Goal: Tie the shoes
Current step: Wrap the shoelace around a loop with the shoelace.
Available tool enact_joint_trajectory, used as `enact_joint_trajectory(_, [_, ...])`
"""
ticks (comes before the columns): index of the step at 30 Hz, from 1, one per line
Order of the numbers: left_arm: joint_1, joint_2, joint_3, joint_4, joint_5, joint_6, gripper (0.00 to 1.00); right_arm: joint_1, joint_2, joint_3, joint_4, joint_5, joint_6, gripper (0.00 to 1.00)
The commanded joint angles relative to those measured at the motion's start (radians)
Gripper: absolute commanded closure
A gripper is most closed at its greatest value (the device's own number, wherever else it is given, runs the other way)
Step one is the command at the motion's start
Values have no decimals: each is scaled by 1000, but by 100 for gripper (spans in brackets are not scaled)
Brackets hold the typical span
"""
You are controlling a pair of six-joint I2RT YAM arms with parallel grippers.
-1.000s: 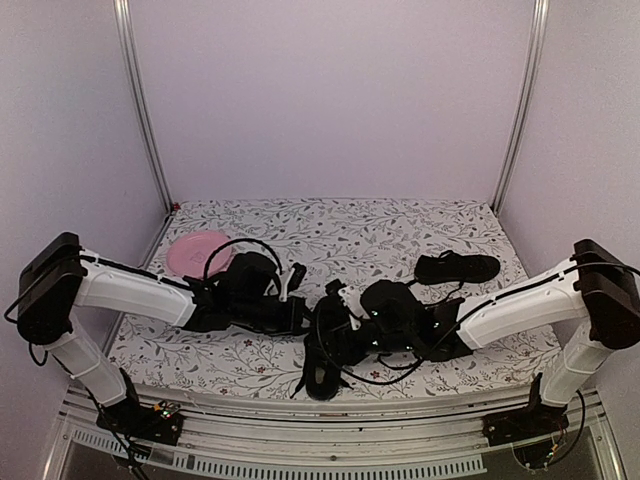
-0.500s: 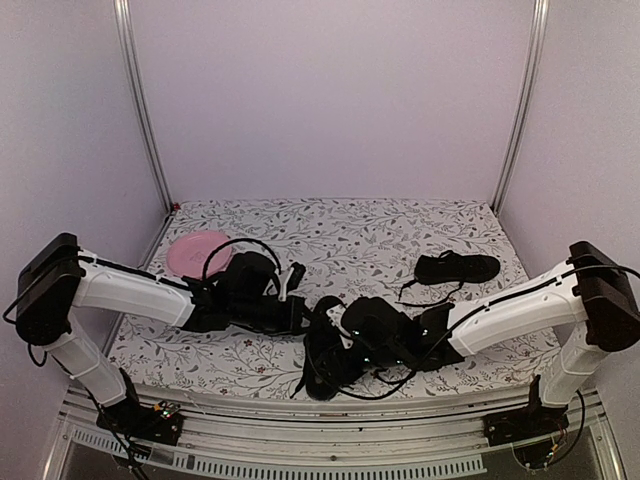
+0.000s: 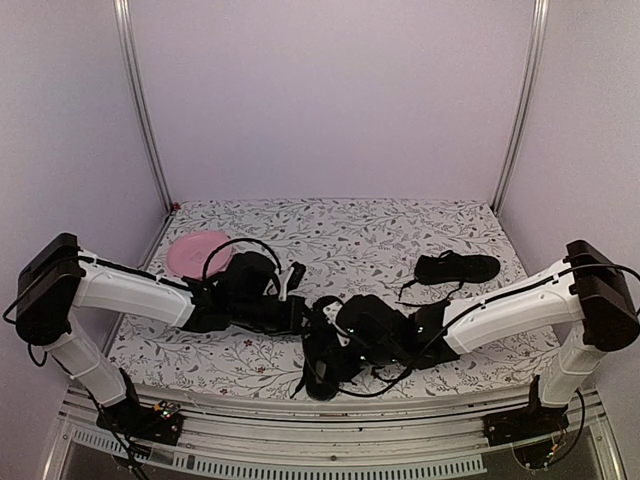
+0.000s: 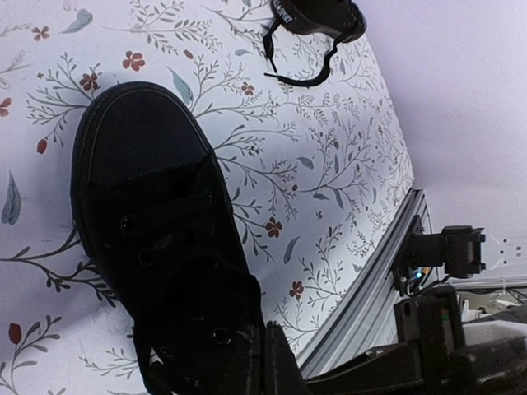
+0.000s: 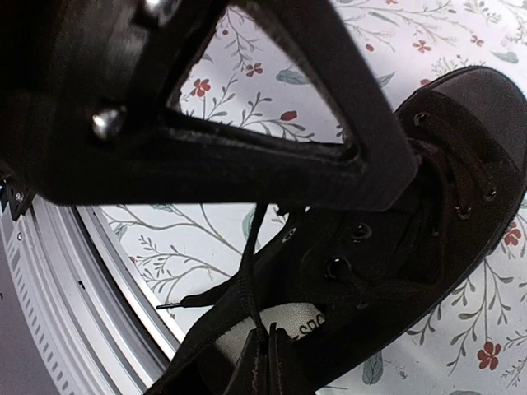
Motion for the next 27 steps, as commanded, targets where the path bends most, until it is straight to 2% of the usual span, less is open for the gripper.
enact_joint_trajectory(1, [-12, -27, -22, 27, -8, -6, 100, -4, -84, 43, -36, 90, 17, 98])
enact_joint_trajectory(9, [-13, -56, -34, 26, -29, -9, 100, -38, -168, 39, -159, 123, 46, 98])
enact_joint_trajectory(17, [-14, -139, -113, 104, -38, -13, 100, -40, -281, -120, -208, -6, 67, 98])
enact_joint_trajectory(27, [-30, -168, -232, 174, 38, -20, 100, -117, -257, -252, -117, -91, 180, 98])
